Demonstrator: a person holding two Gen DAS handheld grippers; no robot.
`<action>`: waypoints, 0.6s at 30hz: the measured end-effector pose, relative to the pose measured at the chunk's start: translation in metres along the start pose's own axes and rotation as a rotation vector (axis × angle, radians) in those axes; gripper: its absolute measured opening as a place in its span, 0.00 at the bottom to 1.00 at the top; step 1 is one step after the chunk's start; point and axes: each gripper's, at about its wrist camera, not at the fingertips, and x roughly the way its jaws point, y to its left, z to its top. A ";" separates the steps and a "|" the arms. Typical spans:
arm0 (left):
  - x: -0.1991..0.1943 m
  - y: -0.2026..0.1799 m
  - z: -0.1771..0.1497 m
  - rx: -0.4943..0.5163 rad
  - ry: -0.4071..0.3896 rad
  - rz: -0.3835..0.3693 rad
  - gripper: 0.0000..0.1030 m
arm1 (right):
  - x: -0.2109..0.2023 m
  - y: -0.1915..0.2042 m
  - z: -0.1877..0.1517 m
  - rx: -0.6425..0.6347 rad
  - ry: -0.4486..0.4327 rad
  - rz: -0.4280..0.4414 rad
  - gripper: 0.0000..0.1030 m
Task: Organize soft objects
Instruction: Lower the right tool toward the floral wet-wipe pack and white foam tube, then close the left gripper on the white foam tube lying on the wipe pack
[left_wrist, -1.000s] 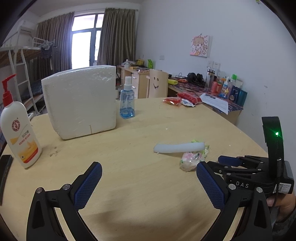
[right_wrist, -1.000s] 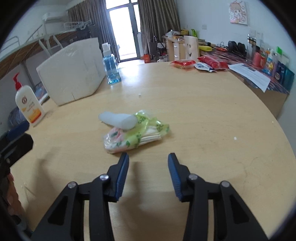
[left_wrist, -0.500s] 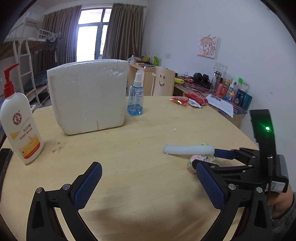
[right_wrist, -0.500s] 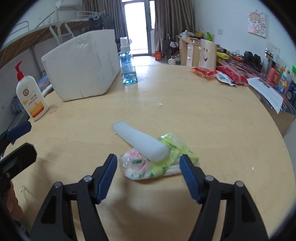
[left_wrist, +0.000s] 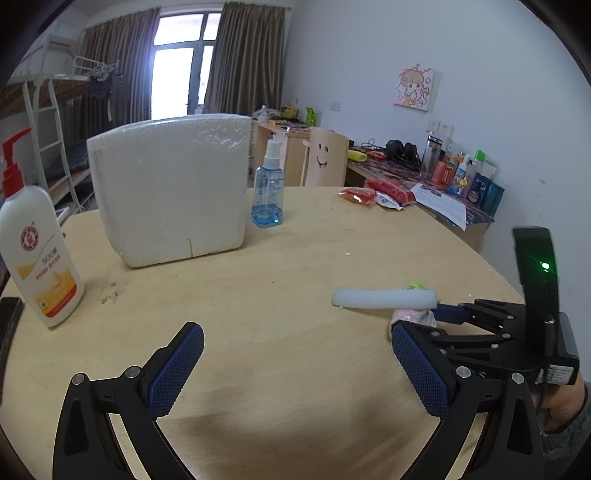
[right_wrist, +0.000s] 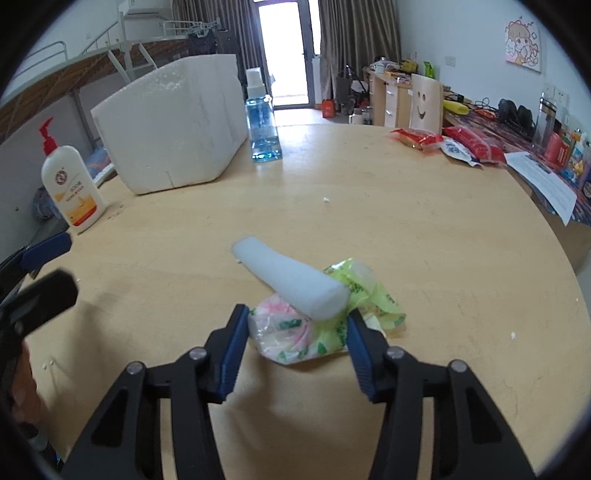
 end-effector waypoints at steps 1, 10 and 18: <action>0.000 -0.002 0.001 0.006 0.001 0.002 0.99 | -0.003 -0.002 -0.001 0.002 -0.005 0.012 0.54; 0.020 -0.035 0.012 0.099 0.056 -0.102 0.99 | -0.031 -0.018 -0.024 -0.002 -0.028 0.032 0.54; 0.052 -0.062 0.015 0.049 0.189 -0.206 0.99 | -0.044 -0.032 -0.043 0.034 -0.055 0.039 0.54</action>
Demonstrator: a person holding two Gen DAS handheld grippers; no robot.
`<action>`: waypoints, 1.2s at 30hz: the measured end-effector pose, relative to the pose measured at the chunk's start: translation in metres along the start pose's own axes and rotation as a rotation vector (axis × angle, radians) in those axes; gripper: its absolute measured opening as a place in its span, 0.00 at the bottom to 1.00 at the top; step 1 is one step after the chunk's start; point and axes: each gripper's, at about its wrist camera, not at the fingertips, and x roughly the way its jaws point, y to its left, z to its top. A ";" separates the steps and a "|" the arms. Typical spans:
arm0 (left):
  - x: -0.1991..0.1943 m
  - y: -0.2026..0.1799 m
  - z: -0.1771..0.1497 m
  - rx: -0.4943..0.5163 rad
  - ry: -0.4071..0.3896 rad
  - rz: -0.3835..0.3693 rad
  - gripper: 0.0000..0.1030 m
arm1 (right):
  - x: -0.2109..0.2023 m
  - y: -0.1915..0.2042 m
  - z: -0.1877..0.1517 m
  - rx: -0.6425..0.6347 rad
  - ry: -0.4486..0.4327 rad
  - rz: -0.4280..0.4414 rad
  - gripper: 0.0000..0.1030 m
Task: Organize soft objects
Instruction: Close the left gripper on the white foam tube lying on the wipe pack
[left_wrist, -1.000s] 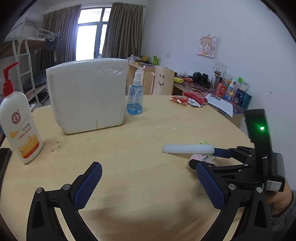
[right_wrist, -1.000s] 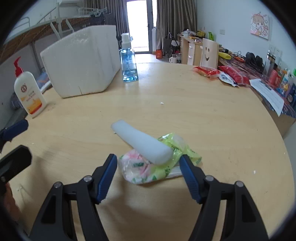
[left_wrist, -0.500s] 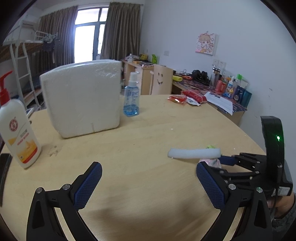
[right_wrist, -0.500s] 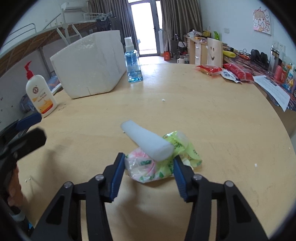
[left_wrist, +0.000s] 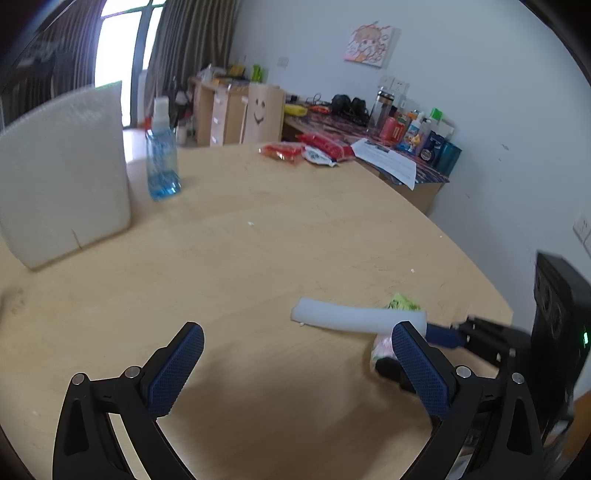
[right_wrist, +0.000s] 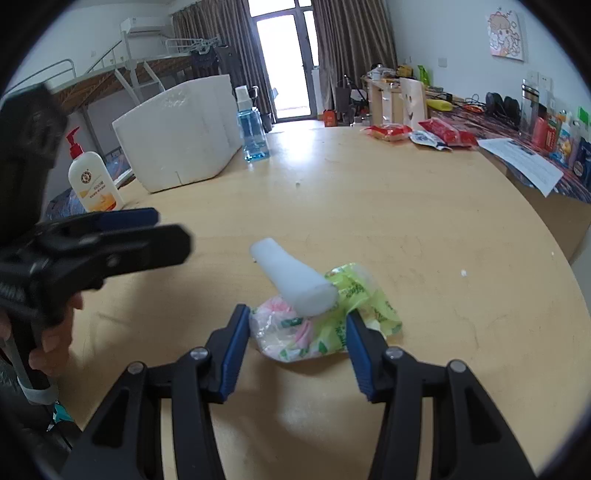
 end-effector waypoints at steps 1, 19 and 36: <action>0.004 -0.001 0.001 -0.017 0.012 -0.008 0.99 | -0.001 -0.001 -0.001 0.005 -0.002 0.005 0.54; 0.056 -0.022 0.013 -0.361 0.218 -0.128 0.73 | -0.005 -0.017 -0.012 0.047 -0.051 0.057 0.54; 0.073 -0.025 0.018 -0.460 0.269 -0.106 0.23 | -0.009 -0.025 -0.016 0.069 -0.076 0.076 0.54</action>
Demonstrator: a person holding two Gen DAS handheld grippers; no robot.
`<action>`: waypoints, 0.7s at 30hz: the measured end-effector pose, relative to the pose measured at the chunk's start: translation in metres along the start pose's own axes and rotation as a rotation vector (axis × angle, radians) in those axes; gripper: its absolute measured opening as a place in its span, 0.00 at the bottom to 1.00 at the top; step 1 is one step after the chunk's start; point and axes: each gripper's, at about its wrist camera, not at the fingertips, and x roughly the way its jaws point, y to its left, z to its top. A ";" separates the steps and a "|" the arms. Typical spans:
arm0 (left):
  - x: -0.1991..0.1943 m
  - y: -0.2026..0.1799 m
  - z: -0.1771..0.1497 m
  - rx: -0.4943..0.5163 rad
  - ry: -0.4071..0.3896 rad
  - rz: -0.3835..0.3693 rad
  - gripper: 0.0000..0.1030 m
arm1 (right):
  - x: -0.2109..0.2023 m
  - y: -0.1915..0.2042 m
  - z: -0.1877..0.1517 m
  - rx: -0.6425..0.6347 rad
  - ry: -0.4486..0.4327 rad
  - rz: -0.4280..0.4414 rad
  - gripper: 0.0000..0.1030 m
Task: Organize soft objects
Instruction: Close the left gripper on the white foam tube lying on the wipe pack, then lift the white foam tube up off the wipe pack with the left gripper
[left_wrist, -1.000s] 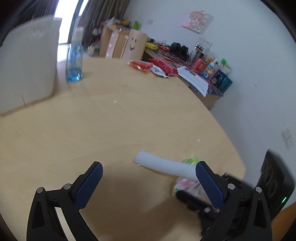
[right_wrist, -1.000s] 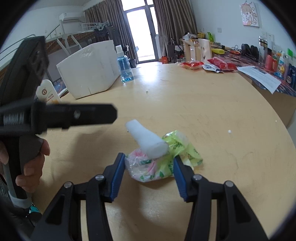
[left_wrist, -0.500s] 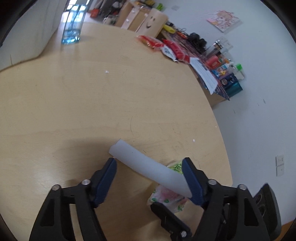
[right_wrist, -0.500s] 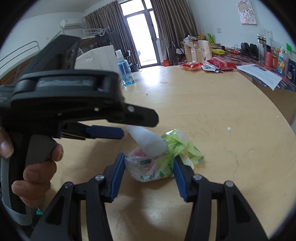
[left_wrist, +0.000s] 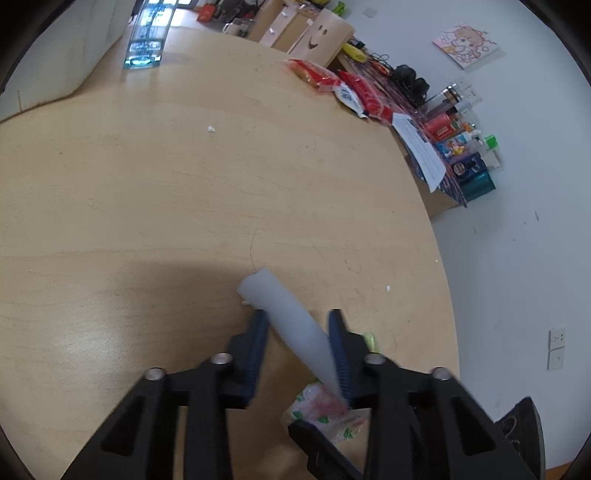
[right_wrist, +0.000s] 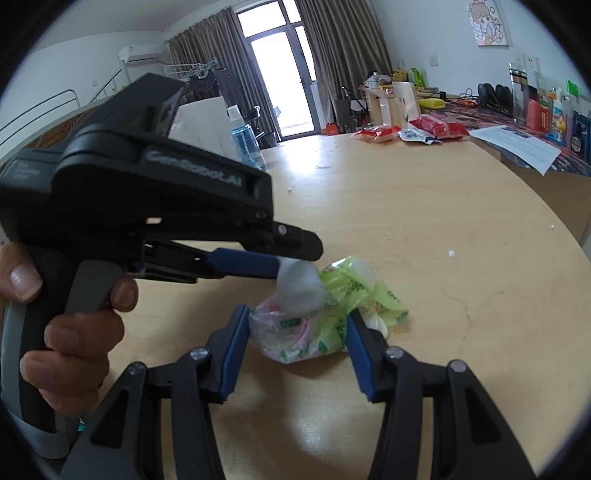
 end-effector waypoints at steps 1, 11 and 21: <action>0.001 0.001 0.001 -0.006 -0.001 0.008 0.12 | 0.000 0.000 0.000 0.001 0.000 0.001 0.54; -0.023 0.002 0.004 0.021 -0.090 -0.014 0.08 | 0.000 0.001 0.002 -0.002 0.007 -0.008 0.54; -0.061 0.020 0.002 0.042 -0.192 -0.016 0.08 | 0.002 0.002 0.005 -0.007 0.020 -0.022 0.54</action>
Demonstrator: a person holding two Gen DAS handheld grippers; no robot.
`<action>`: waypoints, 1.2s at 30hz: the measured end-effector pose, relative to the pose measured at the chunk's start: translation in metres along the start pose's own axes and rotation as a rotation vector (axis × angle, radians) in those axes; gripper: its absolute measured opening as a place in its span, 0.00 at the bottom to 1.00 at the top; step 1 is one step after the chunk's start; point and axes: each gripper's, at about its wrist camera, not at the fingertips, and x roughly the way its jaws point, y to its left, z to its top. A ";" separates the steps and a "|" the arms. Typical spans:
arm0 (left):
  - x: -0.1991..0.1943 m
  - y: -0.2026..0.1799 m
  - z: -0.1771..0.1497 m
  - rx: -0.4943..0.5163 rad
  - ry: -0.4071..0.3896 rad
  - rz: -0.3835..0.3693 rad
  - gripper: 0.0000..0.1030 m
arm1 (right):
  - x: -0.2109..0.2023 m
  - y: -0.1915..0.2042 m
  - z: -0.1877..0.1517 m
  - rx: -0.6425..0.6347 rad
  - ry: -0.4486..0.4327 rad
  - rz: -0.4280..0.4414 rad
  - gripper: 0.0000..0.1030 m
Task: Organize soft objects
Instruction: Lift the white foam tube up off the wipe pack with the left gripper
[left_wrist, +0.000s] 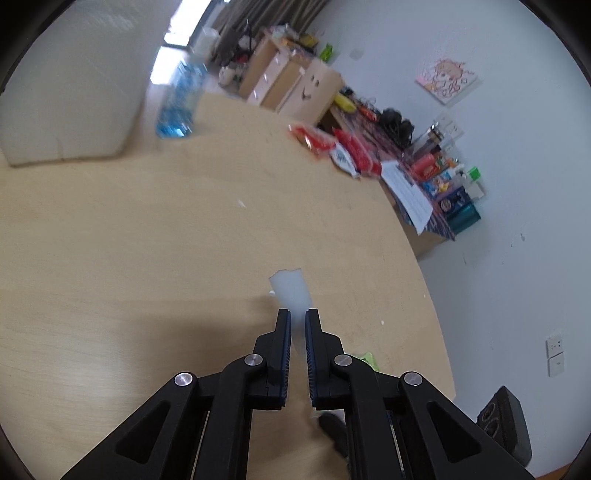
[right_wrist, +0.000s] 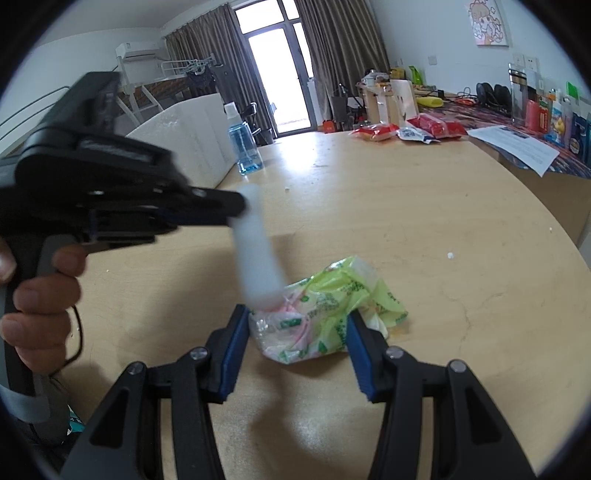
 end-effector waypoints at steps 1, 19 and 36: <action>-0.006 0.002 0.001 0.006 -0.018 0.005 0.08 | 0.000 0.000 0.000 0.000 -0.002 -0.003 0.54; -0.090 0.050 -0.026 0.211 -0.190 0.195 0.07 | 0.003 0.019 0.004 -0.041 0.028 -0.071 0.61; -0.074 0.094 -0.018 0.162 -0.154 0.264 0.43 | 0.004 0.027 0.010 -0.055 0.028 -0.100 0.66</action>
